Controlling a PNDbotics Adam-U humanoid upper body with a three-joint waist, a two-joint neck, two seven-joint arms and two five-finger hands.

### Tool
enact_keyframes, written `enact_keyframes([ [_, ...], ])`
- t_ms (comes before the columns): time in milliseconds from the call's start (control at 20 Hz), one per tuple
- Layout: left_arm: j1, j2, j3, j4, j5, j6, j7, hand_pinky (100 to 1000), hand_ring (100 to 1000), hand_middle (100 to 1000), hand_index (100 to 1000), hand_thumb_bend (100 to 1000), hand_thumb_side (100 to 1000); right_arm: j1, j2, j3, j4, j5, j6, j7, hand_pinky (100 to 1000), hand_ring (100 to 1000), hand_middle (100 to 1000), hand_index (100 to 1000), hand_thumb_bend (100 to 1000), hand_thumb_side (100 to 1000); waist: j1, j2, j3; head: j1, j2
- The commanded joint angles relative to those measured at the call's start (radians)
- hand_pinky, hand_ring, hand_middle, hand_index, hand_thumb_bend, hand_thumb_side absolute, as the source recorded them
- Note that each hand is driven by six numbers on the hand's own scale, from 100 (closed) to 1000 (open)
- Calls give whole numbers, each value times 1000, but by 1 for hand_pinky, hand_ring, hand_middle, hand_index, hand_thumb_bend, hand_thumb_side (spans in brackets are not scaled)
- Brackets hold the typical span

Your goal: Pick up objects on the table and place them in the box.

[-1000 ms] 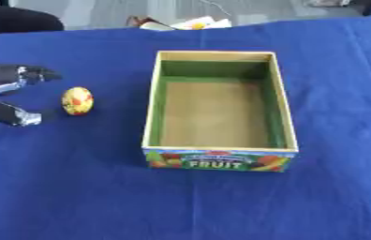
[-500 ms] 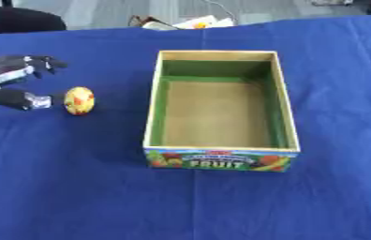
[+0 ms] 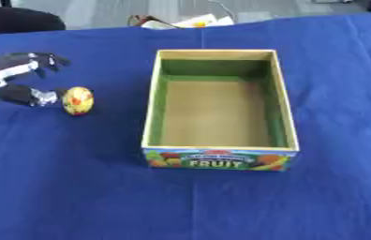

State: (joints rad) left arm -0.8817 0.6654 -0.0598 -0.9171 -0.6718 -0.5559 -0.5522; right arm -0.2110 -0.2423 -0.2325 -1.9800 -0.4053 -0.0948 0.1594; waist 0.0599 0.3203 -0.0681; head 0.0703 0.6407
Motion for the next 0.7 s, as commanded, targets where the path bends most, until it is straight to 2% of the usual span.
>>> enact_keyframes([
  [50,-24,14,-12,-13,-17,-351,-355,735,868,902,1000,334,781,-11,-10,1,-20,10,5,3,548,766,503,860,100,1000,2,-15,-1,5,3],
  [200,-24,11,-15,-14,-40,-351,-355,727,868,895,1000,356,774,-12,-9,1,-20,12,8,4,548,766,502,860,100,1000,3,-14,-1,6,3],
  [500,-27,9,-12,-19,-120,-351,-305,703,864,878,1000,286,634,-14,-7,2,-20,14,11,7,549,767,501,858,100,1000,3,-13,-2,10,4],
  [700,-27,-2,-23,-13,-189,-351,-239,699,858,862,1000,266,635,-14,-5,3,-20,14,10,9,549,767,499,857,100,1000,2,-10,-7,14,4],
])
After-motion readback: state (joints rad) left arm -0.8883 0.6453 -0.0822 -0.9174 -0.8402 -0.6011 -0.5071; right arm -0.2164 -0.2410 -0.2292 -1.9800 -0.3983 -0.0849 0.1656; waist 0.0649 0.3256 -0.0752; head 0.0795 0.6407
